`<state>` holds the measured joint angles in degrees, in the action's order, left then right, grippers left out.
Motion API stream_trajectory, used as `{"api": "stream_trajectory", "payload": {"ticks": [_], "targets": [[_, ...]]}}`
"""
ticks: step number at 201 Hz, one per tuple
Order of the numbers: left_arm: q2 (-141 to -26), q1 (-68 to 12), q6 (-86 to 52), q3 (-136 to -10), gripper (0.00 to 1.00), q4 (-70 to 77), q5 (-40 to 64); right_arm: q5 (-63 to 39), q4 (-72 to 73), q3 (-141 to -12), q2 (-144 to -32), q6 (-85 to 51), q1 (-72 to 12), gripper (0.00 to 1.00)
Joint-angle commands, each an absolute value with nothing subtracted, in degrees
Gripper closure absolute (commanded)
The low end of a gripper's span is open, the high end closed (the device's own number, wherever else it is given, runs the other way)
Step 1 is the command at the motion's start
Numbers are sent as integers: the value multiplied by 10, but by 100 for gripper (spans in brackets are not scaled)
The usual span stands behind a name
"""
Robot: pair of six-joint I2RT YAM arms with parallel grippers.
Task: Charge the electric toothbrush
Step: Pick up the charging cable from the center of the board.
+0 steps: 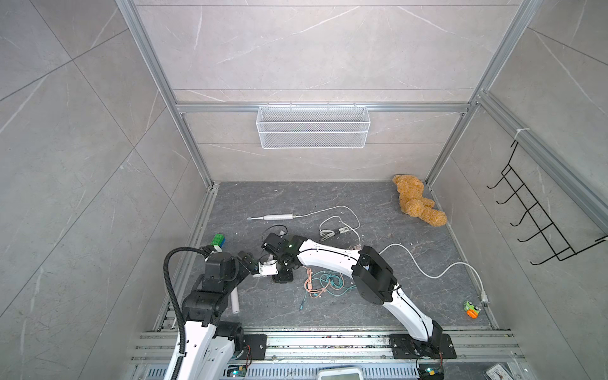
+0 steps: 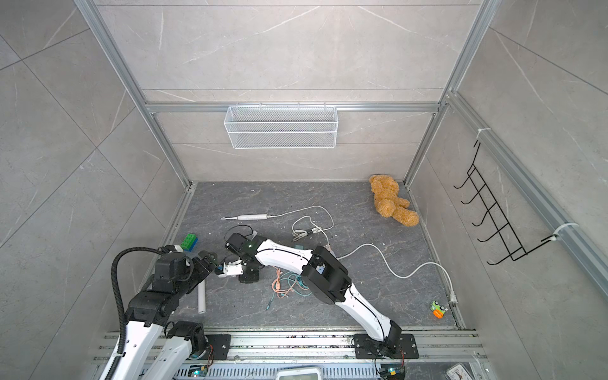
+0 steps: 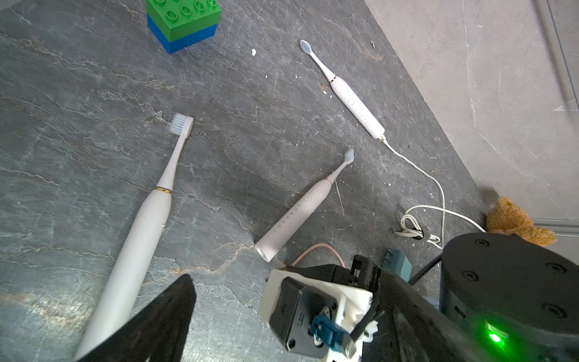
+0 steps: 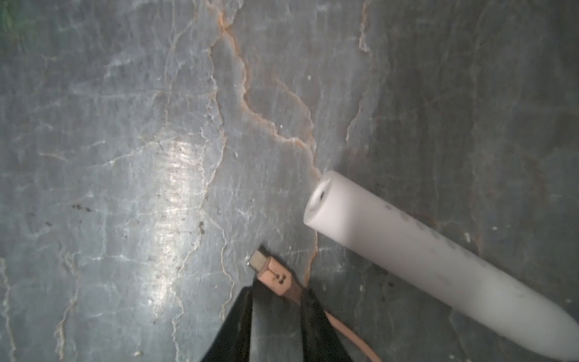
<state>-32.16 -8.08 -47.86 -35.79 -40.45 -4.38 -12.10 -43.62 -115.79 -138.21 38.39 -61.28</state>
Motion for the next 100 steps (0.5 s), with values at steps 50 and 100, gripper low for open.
{"api": "stream_trajectory", "payload": {"ticks": [50,100], "targets": [[-317,-78,-465,-363,6,-386,-39,-50,-340,-1065,-1368,401,-623,66],[-320,-78,-464,-361,7,-382,-29,-35,-419,-1121,-1411,411,-627,79]]}}
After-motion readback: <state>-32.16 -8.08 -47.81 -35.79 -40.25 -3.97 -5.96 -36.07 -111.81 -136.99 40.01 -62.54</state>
